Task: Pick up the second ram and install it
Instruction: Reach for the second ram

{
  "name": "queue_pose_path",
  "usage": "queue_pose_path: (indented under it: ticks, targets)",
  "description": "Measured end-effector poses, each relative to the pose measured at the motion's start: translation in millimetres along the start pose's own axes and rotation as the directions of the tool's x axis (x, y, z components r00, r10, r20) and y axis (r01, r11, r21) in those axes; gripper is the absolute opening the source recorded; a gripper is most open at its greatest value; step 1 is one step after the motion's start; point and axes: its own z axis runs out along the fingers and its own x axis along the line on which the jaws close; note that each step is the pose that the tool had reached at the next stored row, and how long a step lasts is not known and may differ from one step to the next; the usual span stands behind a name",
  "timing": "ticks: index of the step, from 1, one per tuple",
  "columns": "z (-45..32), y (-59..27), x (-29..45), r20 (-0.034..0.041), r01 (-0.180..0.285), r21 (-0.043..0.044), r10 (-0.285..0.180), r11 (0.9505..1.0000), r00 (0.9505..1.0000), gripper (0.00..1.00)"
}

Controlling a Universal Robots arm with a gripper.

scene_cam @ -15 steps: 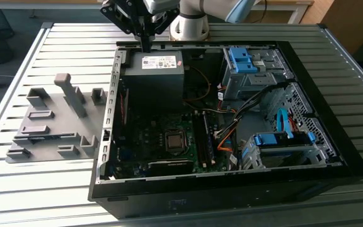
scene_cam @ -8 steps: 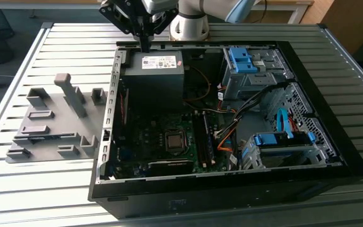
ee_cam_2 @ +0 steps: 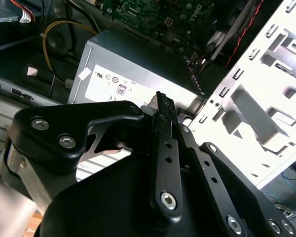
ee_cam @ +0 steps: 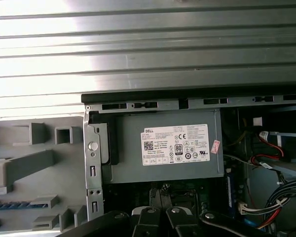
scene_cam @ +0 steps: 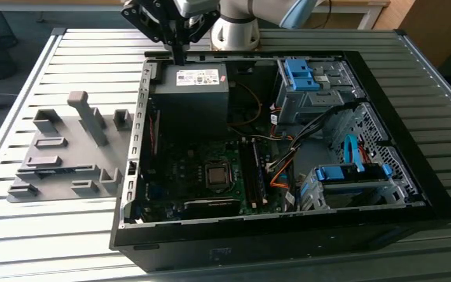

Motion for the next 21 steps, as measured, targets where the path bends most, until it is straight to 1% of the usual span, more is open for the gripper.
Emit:
queue_pose_path:
  ticks: [21]
  targets:
    - [-0.1, -0.5, 6.4, 0.0000, 0.000, 0.0000, 0.000, 1.0000, 1.0000, 0.11]
